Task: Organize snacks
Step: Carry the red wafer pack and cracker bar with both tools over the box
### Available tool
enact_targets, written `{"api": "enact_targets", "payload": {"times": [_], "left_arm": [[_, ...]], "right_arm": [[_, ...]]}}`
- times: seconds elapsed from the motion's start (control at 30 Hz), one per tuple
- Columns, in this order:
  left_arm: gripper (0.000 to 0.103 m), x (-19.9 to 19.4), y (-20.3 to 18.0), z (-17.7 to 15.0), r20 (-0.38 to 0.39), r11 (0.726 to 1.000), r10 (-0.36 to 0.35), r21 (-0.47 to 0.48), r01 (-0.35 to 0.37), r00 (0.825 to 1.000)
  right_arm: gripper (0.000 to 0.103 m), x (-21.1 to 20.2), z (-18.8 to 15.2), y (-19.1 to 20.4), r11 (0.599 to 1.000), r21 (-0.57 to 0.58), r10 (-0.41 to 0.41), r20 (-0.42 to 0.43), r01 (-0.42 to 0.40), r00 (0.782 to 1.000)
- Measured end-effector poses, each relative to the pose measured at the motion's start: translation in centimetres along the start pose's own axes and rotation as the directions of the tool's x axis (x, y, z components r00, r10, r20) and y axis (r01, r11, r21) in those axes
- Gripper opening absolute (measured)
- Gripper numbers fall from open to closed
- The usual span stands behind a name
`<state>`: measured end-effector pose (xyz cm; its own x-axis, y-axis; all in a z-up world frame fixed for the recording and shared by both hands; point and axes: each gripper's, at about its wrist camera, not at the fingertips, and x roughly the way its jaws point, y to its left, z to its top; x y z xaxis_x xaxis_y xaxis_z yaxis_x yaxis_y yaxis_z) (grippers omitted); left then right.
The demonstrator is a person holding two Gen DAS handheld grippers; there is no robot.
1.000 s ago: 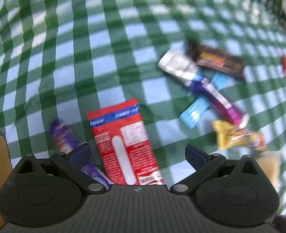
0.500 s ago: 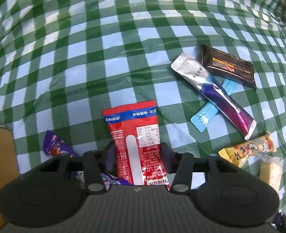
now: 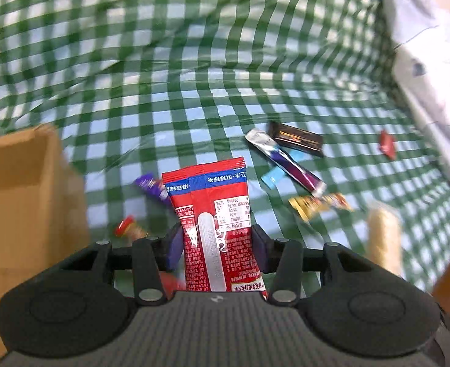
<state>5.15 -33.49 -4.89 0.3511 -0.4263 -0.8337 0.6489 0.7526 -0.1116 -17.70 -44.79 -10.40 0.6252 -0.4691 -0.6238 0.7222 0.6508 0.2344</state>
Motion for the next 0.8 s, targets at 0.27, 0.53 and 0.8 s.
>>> {"api": "enact_targets", "payload": {"times": [0.27,0.53,0.8], "left_arm": [[0.051,-12.6,5.3,-6.5,0.054,0.996,-0.006,-0.092,0.011,0.998],[0.051,-22.1,13.0,-11.7,0.149,0.977,0.121,-0.194,-0.091,0.981],[0.051,-29.1,19.7,-18.7,0.235,0.940,0.230,-0.307,-0.152,0.944]], "right_arm": [[0.038,-8.0,-1.2,7.1,0.982,-0.079,0.170,0.011,-0.169,0.985],[0.038,-14.7,-4.9,14.1,0.928,-0.180,0.321,-0.066,-0.327,0.945],[0.038,-21.0,-10.0,21.9,0.841,-0.319,0.405,-0.166,-0.437,0.899]]}}
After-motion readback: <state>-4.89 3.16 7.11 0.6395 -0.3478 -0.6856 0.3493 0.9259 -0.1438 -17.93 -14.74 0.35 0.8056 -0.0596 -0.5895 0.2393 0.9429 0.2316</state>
